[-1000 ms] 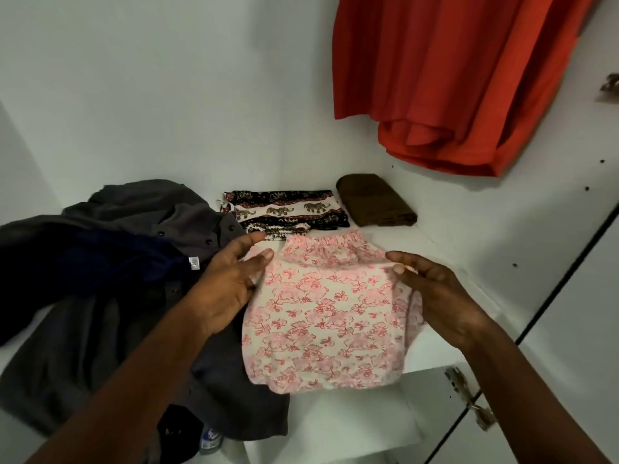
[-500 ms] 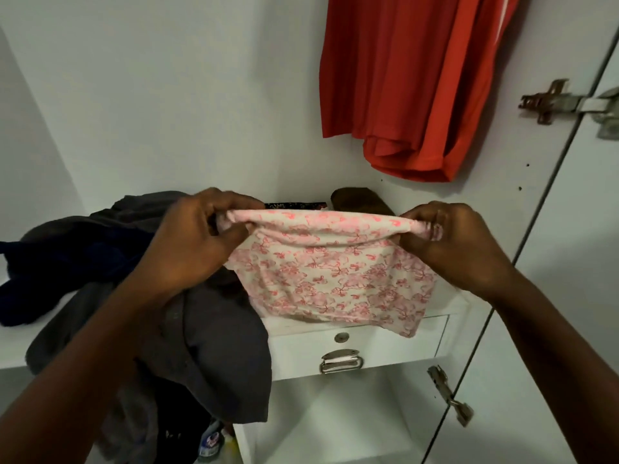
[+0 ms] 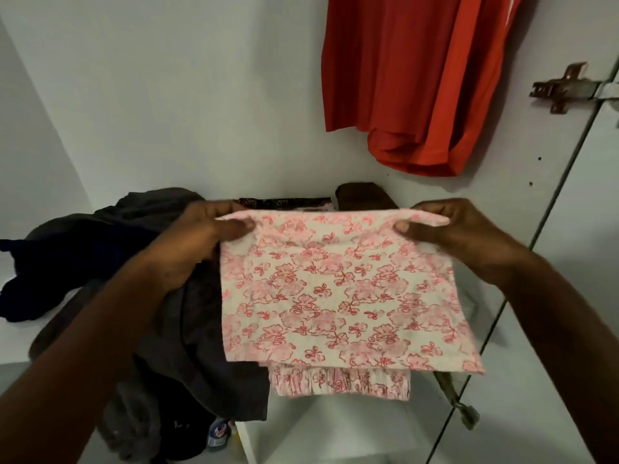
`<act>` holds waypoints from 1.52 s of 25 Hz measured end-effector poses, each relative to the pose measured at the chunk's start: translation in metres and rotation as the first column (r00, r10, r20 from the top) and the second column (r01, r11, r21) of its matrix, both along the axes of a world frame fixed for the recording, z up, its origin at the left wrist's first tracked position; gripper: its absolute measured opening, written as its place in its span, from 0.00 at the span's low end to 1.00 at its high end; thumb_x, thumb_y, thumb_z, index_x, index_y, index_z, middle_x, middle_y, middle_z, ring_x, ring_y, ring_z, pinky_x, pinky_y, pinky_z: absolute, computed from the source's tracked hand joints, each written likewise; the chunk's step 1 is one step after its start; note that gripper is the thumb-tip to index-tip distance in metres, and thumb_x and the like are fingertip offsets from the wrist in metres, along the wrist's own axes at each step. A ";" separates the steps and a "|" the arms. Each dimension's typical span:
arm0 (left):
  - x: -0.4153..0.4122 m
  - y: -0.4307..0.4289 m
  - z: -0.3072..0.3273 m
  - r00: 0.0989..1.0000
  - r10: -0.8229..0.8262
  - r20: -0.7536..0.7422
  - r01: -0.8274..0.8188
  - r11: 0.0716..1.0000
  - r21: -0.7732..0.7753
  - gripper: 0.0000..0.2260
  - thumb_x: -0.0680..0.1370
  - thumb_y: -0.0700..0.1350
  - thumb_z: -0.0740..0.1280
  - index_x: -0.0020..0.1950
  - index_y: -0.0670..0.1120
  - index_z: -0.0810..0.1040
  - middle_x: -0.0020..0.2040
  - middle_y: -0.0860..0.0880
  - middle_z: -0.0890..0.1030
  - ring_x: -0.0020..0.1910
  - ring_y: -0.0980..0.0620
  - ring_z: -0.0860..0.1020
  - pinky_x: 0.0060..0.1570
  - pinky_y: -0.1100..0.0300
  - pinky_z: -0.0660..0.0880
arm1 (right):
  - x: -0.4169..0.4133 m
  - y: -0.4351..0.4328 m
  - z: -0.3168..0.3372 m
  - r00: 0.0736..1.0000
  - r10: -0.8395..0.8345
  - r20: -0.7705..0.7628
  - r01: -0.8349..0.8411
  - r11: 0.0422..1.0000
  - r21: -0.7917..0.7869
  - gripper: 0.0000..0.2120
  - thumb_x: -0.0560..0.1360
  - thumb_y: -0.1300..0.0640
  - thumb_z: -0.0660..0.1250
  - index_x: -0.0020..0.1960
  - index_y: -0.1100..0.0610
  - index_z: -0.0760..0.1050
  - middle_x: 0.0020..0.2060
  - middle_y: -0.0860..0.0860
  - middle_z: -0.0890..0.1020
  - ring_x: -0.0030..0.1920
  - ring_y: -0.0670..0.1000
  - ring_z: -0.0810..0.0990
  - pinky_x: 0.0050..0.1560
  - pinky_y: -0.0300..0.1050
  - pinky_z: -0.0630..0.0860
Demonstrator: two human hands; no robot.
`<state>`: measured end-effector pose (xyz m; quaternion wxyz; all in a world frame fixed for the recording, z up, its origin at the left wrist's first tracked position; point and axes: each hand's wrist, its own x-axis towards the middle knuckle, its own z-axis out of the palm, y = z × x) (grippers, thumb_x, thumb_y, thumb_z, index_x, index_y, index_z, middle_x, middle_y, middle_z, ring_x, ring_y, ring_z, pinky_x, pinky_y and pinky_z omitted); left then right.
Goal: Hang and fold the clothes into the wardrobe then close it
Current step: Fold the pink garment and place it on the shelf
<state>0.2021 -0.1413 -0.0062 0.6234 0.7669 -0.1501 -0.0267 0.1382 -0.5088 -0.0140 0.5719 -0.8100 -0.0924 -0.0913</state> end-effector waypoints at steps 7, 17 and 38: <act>0.095 -0.036 -0.085 0.971 0.169 -0.170 -0.142 0.977 0.158 0.01 0.79 0.41 0.73 0.50 0.46 0.84 0.50 0.39 0.86 0.44 0.44 0.80 0.40 0.56 0.73 | 0.113 -0.010 -0.085 0.956 -0.243 -0.164 0.222 0.966 -0.133 0.05 0.74 0.59 0.76 0.45 0.50 0.85 0.44 0.52 0.87 0.50 0.57 0.86 0.53 0.51 0.81; 0.186 -0.106 -0.119 0.988 0.152 -0.005 -0.146 0.957 0.252 0.04 0.79 0.43 0.74 0.49 0.52 0.82 0.50 0.49 0.84 0.50 0.48 0.83 0.49 0.52 0.81 | 0.197 -0.042 -0.079 0.842 -0.507 0.186 0.480 0.545 -0.688 0.12 0.77 0.57 0.70 0.60 0.50 0.83 0.58 0.53 0.85 0.60 0.57 0.82 0.60 0.46 0.76; 0.124 -0.142 -0.119 0.559 -0.669 0.489 -0.129 0.513 0.849 0.18 0.72 0.59 0.62 0.56 0.55 0.83 0.45 0.55 0.83 0.42 0.51 0.82 0.36 0.58 0.77 | 0.118 -0.031 -0.093 0.993 -0.119 -0.026 0.031 0.452 -0.892 0.16 0.78 0.53 0.63 0.64 0.46 0.81 0.60 0.46 0.83 0.61 0.51 0.79 0.61 0.47 0.76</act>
